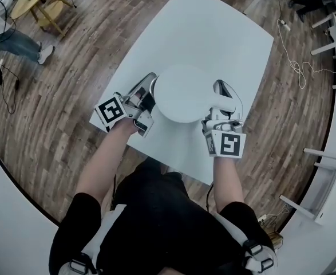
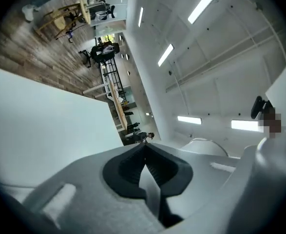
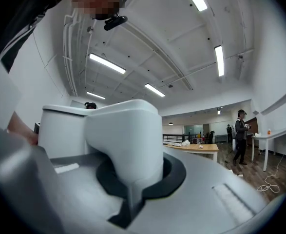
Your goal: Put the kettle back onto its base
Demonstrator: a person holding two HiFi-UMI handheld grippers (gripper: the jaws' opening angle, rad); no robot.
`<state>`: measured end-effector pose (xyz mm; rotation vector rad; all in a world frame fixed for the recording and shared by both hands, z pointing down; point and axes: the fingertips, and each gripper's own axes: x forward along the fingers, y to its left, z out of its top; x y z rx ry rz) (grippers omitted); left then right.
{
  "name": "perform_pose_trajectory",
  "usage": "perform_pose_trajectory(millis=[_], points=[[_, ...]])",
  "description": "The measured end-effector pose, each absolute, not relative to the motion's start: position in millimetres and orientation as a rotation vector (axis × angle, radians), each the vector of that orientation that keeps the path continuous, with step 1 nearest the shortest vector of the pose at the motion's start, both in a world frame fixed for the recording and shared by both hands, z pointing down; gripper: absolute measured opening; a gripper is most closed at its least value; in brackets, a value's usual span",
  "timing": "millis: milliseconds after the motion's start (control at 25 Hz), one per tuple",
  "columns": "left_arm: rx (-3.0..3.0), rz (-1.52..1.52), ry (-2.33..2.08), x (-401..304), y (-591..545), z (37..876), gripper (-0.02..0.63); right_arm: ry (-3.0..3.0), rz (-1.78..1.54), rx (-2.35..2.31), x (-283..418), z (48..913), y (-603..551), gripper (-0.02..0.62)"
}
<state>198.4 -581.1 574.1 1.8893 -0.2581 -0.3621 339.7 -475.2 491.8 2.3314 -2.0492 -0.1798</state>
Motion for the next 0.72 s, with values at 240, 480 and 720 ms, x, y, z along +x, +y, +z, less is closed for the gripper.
perform_pose_trajectory(millis=[240, 480, 720], points=[[1.910, -0.396, -0.236, 201.6, -581.9, 567.7, -0.002, -2.032, -0.151, 2.344, 335.8, 508.0, -480.7, 0.003], [2.013, -0.289, -0.265, 204.3, -579.7, 580.7, -0.002, -2.045, -0.147, 2.345, 333.6, 521.5, -480.9, 0.003], [2.026, -0.287, -0.267, 203.7, -579.4, 585.6, -0.002, -2.050, -0.122, 2.351, 333.7, 529.4, -479.8, 0.003]])
